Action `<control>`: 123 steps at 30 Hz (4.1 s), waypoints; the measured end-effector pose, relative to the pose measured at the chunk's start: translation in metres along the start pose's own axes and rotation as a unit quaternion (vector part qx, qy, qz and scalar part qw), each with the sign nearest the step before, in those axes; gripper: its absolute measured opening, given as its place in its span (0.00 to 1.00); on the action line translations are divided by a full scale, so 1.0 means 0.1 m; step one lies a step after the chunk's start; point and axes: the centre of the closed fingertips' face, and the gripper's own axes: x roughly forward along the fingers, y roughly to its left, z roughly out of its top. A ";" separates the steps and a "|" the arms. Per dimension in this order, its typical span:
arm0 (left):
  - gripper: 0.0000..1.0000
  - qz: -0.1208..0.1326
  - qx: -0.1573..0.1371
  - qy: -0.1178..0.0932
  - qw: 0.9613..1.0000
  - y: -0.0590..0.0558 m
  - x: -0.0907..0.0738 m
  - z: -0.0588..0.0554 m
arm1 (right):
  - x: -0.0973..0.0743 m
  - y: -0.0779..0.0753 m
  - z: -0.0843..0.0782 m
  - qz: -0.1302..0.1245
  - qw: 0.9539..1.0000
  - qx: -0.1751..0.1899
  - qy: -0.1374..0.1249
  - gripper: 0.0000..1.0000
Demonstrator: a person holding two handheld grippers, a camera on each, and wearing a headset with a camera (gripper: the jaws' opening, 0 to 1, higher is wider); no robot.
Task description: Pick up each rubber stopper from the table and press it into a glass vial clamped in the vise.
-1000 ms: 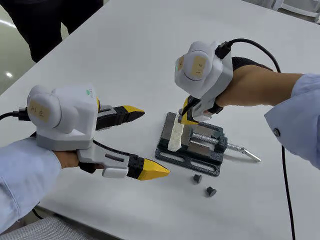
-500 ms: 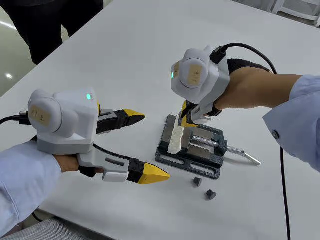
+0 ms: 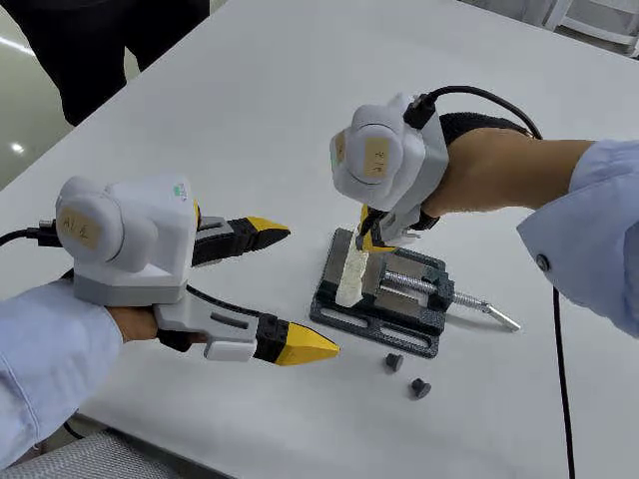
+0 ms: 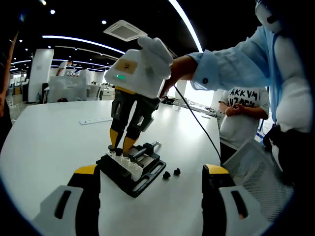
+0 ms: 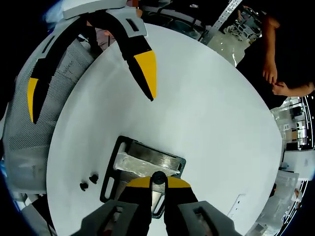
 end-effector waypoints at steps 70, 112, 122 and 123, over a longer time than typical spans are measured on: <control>0.82 0.005 -0.014 -0.008 1.000 0.02 -0.02 -0.03 | -0.03 -0.03 0.01 0.017 0.993 0.103 -0.047 0.00; 0.81 0.001 -0.015 -0.006 1.000 0.00 0.01 -0.04 | 0.00 -0.03 -0.02 0.022 0.995 0.100 -0.007 0.00; 0.81 0.002 -0.017 -0.005 1.000 0.00 0.01 -0.06 | 0.02 -0.03 0.00 0.028 0.994 0.101 0.003 0.00; 0.81 0.002 -0.017 -0.004 1.000 0.00 0.01 -0.06 | 0.02 -0.03 0.00 0.029 0.994 0.102 0.005 0.00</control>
